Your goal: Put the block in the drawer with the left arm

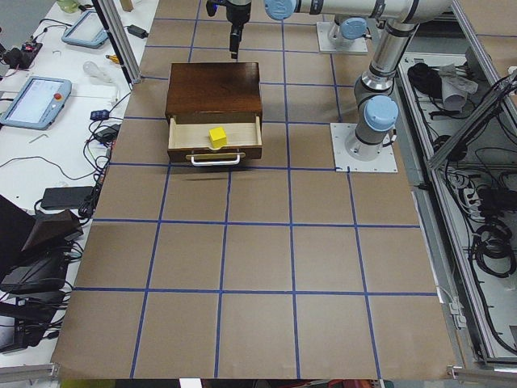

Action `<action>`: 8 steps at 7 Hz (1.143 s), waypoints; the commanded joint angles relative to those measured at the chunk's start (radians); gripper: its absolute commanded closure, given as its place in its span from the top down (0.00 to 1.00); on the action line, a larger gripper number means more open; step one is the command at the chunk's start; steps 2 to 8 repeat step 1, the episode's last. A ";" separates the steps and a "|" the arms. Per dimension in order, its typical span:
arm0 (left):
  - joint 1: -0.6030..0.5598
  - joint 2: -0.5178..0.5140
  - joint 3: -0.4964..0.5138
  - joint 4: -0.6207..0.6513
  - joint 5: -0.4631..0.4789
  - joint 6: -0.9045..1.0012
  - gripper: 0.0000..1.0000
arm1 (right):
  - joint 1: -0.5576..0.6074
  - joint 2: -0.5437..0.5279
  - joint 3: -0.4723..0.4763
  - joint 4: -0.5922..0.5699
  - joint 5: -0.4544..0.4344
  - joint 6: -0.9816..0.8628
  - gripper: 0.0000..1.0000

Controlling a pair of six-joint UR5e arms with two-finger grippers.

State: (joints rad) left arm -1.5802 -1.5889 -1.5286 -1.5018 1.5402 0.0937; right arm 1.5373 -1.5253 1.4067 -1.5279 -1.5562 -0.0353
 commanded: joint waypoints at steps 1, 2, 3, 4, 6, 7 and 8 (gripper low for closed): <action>0.002 0.003 0.002 -0.002 0.000 -0.003 1.00 | 0.001 0.000 0.000 0.000 -0.001 0.000 1.00; 0.002 0.003 0.002 -0.002 0.000 -0.003 1.00 | 0.001 0.000 0.000 0.000 -0.001 0.000 1.00; 0.002 0.003 0.002 -0.002 0.000 -0.003 1.00 | 0.001 0.000 0.000 0.000 -0.001 0.000 1.00; 0.002 0.003 0.002 -0.002 0.000 -0.003 1.00 | 0.001 0.000 0.000 0.000 -0.001 0.000 1.00; 0.002 0.003 0.002 -0.002 0.000 -0.003 1.00 | 0.001 0.000 0.000 0.000 -0.001 0.000 1.00; 0.002 0.003 0.002 -0.002 0.000 -0.003 1.00 | 0.001 0.000 0.000 0.000 -0.001 0.000 1.00; 0.002 0.003 0.002 -0.002 0.000 -0.003 1.00 | 0.001 0.000 0.000 0.000 -0.001 0.000 1.00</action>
